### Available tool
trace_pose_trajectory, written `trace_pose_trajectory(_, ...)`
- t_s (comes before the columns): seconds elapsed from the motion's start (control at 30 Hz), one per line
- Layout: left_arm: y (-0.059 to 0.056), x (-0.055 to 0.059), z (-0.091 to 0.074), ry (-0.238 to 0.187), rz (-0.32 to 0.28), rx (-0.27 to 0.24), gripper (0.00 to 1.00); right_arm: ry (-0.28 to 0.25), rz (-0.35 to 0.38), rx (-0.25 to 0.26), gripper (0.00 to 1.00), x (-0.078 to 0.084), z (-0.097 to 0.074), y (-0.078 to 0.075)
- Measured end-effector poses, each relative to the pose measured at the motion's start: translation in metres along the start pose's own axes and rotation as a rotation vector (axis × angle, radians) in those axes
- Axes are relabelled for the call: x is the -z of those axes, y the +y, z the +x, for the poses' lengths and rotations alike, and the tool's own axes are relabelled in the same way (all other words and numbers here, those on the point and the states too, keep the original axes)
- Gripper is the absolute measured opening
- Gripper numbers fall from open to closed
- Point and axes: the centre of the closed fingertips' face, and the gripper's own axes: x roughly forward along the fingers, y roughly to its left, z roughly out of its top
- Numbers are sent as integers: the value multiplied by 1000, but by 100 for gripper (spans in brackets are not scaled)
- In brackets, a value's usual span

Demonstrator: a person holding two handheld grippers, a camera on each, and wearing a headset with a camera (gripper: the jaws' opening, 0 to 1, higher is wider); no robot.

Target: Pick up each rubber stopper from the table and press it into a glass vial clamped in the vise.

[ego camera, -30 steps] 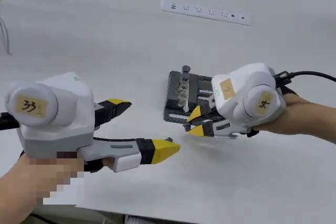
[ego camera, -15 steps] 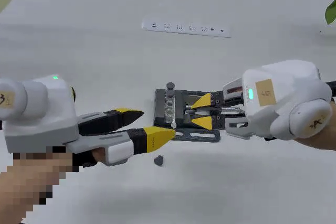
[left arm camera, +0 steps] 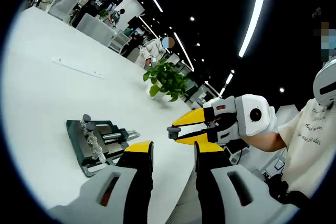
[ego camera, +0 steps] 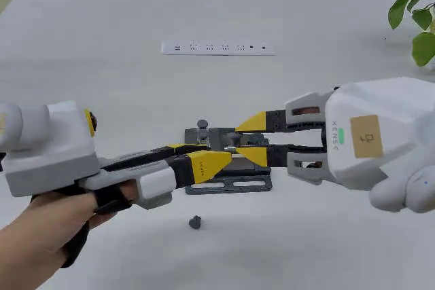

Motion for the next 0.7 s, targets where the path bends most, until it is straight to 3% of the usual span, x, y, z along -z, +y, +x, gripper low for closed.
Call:
trace_pose_trajectory(0.27, -11, -3, 11, 10, -25, 61, 16, -14, -10, 26, 5, -8, -8, -5)
trace_pose_trajectory(0.7, -20, -3, 9, 19, -66, 118, 4, -30, -30, 22, 5, -16, -13, -1)
